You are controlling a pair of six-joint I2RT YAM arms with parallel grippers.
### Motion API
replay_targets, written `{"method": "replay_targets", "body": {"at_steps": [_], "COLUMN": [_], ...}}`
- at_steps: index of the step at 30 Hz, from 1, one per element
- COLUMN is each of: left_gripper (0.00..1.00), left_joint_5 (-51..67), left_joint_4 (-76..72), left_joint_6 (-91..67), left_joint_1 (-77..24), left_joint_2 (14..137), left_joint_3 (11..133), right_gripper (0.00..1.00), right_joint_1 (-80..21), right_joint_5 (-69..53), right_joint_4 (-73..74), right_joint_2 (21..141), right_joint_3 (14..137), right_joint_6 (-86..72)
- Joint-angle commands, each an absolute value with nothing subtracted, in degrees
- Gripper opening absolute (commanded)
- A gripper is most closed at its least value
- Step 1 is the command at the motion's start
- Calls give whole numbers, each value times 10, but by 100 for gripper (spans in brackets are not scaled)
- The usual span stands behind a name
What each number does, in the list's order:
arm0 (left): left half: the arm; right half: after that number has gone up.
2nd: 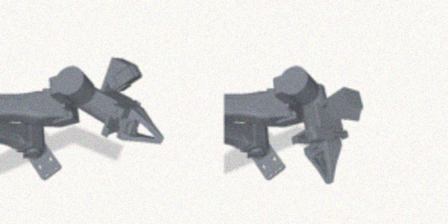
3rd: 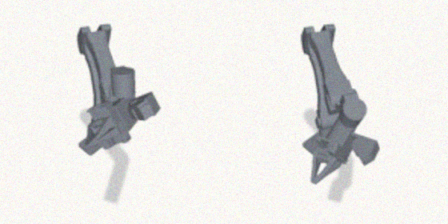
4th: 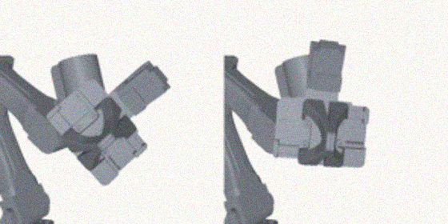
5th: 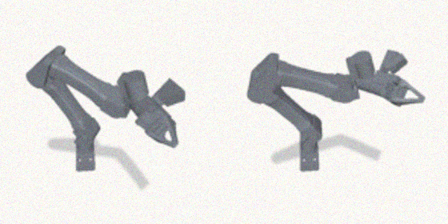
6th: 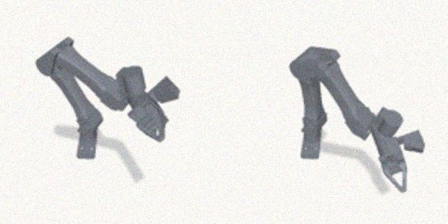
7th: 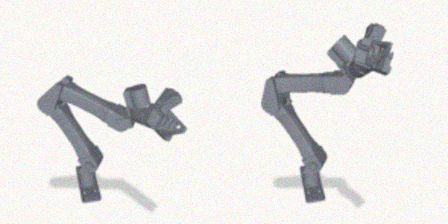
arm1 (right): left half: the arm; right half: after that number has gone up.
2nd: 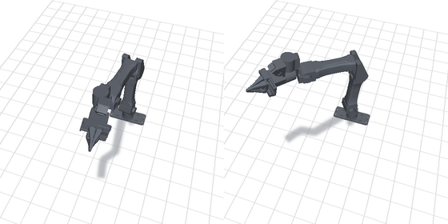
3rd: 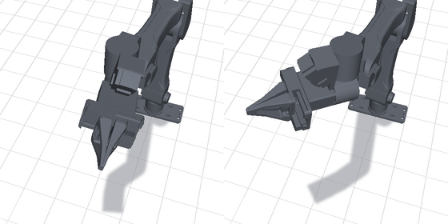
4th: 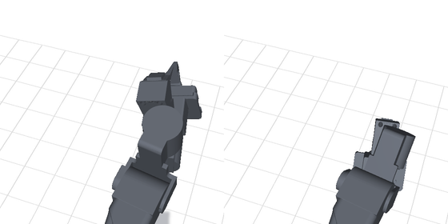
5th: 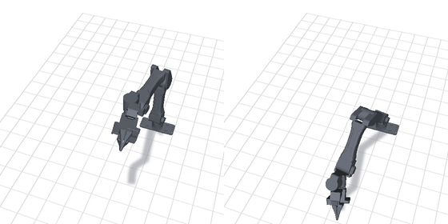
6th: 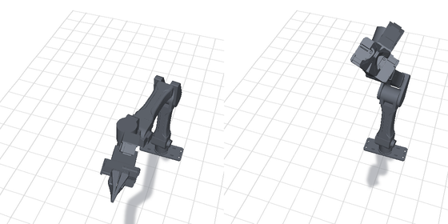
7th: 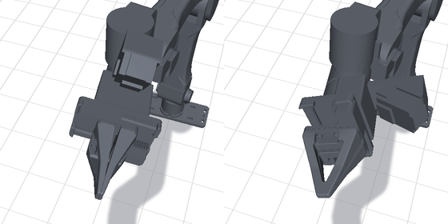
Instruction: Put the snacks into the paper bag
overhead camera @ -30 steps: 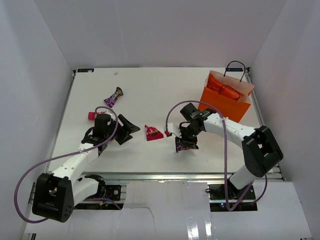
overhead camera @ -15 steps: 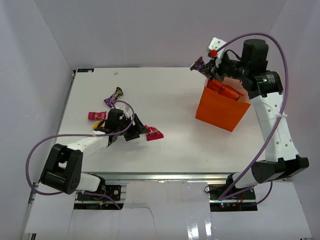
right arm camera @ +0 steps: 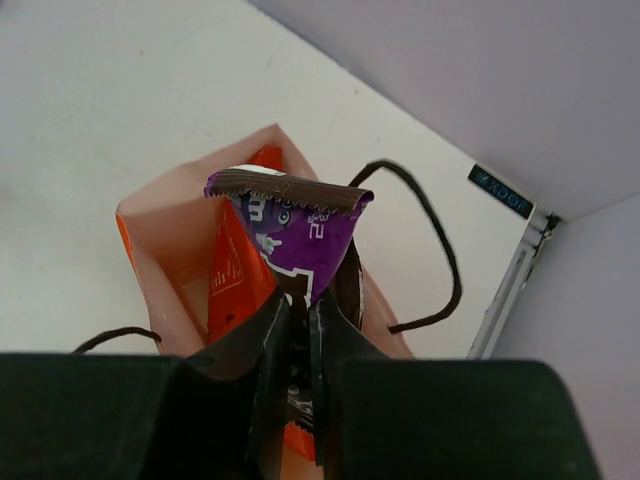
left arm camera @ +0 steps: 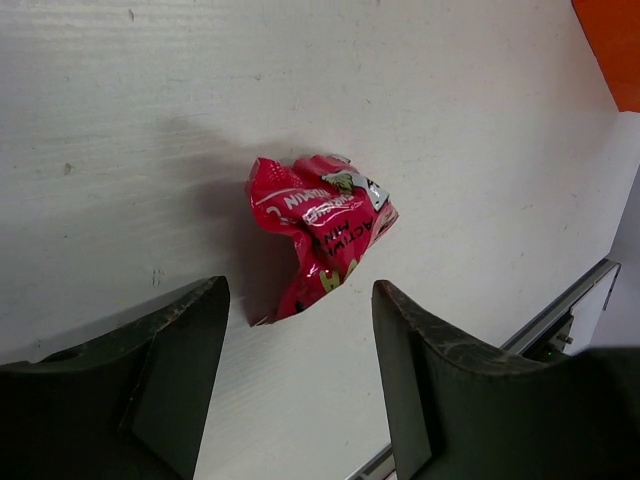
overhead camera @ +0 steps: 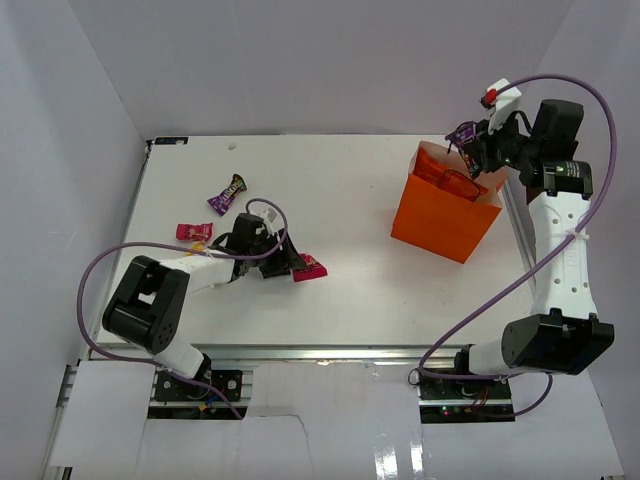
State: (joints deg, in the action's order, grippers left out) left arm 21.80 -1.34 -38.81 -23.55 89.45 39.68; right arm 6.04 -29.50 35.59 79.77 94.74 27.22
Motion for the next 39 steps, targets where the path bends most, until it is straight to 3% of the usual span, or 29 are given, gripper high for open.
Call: {"method": "replay_targets", "body": {"at_steps": [1, 6, 11, 15, 20, 25, 31, 39], "left_gripper": [69, 63, 46, 31, 12, 1, 0, 0], "left_joint_5": [214, 214, 227, 236, 246, 258, 300, 328], "left_joint_4": [-30, -30, -35, -47, -69, -75, -90, -158], "left_joint_6": [-372, -365, -360, -355, -344, -335, -346, -384], "left_joint_1": [-240, -241, -242, -242, -242, -242, -246, -305], "left_joint_2": [899, 912, 925, 919, 905, 891, 828, 854], "left_joint_3": [423, 434, 436, 436, 433, 439, 478, 714], "right_gripper": [14, 34, 58, 64, 66, 67, 68, 69], "right_joint_1": [67, 76, 87, 98, 123, 148, 183, 214], "right_joint_5": [-295, -301, -321, -342, -381, -420, -459, -486], "right_joint_4": [346, 367, 381, 387, 387, 385, 380, 345], "right_joint_2": [776, 773, 773, 771, 772, 770, 758, 728], "right_joint_3": [921, 909, 923, 940, 966, 972, 970, 933], "right_joint_6": [281, 299, 299, 282, 244, 219, 203, 171]}}
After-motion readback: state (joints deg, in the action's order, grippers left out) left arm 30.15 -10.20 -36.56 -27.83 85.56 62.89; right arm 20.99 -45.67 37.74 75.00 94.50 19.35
